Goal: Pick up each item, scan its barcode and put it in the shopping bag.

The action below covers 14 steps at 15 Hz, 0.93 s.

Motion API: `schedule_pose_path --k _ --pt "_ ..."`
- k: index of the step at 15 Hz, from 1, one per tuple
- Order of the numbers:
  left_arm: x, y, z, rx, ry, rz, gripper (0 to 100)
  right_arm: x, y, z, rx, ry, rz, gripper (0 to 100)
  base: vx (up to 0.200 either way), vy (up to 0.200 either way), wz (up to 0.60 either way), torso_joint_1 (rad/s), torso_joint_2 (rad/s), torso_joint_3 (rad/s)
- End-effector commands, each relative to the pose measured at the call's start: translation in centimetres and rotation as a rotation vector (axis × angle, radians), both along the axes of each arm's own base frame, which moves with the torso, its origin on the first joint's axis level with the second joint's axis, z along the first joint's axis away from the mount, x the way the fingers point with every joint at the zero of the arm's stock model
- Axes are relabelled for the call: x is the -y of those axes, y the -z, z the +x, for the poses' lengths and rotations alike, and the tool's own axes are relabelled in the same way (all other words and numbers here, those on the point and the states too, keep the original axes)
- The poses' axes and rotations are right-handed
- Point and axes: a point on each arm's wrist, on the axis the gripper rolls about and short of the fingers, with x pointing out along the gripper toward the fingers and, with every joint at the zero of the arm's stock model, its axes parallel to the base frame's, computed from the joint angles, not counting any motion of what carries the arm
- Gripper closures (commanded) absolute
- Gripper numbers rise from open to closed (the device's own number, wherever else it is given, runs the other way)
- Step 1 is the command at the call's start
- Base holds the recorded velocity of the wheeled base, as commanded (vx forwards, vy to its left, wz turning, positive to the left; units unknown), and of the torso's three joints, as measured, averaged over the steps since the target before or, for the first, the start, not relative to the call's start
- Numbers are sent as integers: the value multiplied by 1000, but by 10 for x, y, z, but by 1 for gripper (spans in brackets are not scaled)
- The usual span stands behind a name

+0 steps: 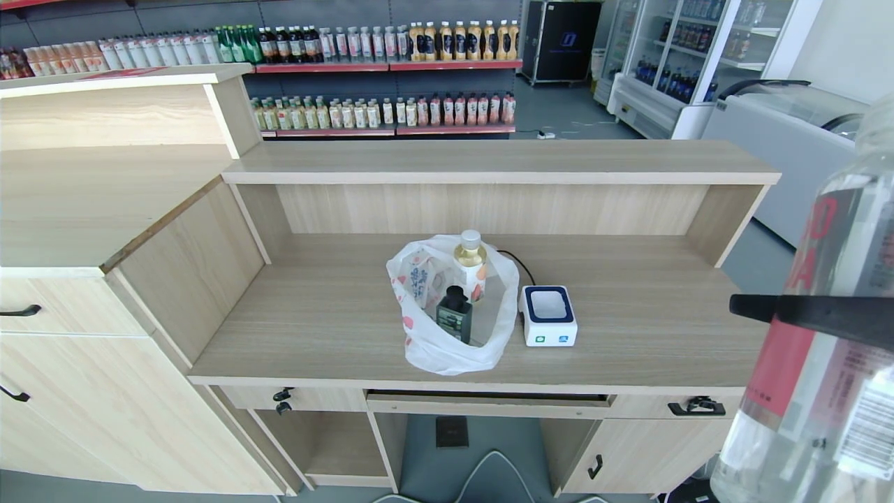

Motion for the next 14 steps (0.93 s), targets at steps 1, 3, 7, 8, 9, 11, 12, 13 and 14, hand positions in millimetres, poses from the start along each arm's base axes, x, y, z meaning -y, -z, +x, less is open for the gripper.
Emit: schedule_pose_path --k 1,3,7,8,9,11,12,13,14 --pt "0 0 0 1 0 0 0 0 -1 -1 5 -1 3 100 0 0 0 0 0 0" --pt "0 0 0 1 -1 0 0 2 -2 -3 10 -1 7 100 0 0 0 0 0 0" --pt "0 0 0 1 0 0 0 3 -2 -5 18 0 10 100 0 0 0 0 0 0" --pt "0 0 0 1 0 0 0 3 -2 -5 19 0 11 100 0 0 0 0 0 0" --pt "0 0 0 1 0 0 0 3 -2 -6 19 -1 11 100 0 0 0 0 0 0" --pt "0 0 0 1 0 0 0 4 -3 -5 19 3 11 100 0 0 0 0 0 0" --pt "0 0 0 1 0 0 0 4 -3 -5 20 8 11 100 0 0 0 0 0 0" --pt "0 0 0 1 0 0 0 3 -4 -4 22 15 12 100 0 0 0 0 0 0" --pt "0 0 0 1 0 0 0 3 -4 -4 21 20 11 100 0 0 0 0 0 0"
